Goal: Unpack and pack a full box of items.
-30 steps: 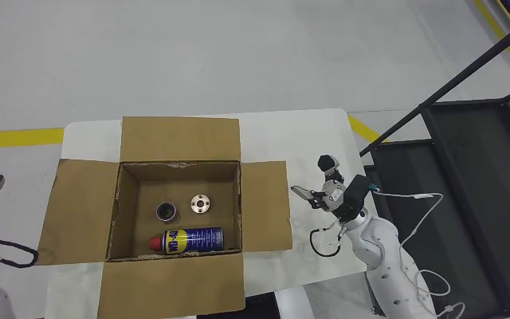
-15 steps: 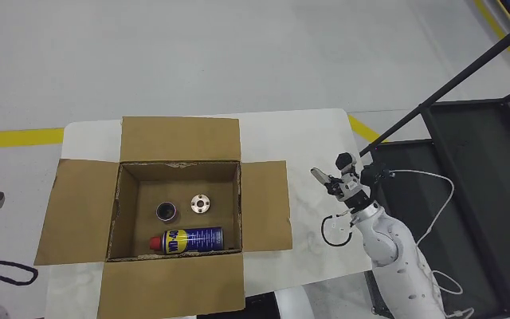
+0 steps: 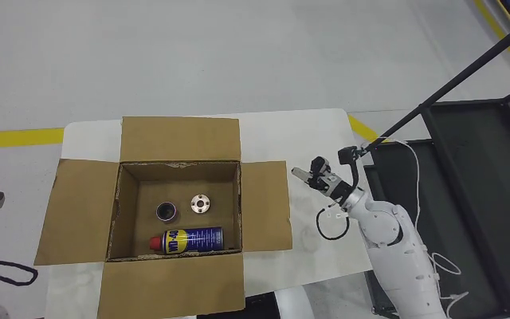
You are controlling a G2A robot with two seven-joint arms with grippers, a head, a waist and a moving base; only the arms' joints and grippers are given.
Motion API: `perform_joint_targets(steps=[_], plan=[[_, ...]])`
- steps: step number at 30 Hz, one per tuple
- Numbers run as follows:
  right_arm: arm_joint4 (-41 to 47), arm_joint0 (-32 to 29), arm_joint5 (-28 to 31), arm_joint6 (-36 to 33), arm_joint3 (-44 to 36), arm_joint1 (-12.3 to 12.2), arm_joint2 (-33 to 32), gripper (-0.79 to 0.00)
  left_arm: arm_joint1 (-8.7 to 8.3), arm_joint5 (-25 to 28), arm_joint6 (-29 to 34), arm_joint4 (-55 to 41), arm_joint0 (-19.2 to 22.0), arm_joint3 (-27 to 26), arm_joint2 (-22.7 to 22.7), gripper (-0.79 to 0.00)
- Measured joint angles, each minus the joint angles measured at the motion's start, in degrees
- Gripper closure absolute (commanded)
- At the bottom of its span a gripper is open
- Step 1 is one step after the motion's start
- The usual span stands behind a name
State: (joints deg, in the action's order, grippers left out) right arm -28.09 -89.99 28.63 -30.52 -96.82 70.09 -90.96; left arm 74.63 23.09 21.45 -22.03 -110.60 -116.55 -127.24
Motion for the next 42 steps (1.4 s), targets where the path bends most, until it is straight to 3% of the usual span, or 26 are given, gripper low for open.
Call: perform_joint_targets(steps=[9,23,31,42], plan=[[8.2,2.0,-0.7,-11.8,1.6,-0.8,2.1,-0.785,0.0,0.0,0.0,0.0,0.0,0.0,0.0,-0.785],[21.1,1.2,-3.5,-15.0,-1.8,-1.4,3.3,-0.785,0.0,0.0,0.0,0.0,0.0,0.0,0.0,-0.785],[20.3,1.8,-6.0,-14.9,-4.9,-1.7,5.0,-0.785,0.0,0.0,0.0,0.0,0.0,0.0,0.0,-0.785],[18.7,5.6,-8.6,-13.0,-6.3,-1.3,13.0,-0.785,0.0,0.0,0.0,0.0,0.0,0.0,0.0,-0.785]])
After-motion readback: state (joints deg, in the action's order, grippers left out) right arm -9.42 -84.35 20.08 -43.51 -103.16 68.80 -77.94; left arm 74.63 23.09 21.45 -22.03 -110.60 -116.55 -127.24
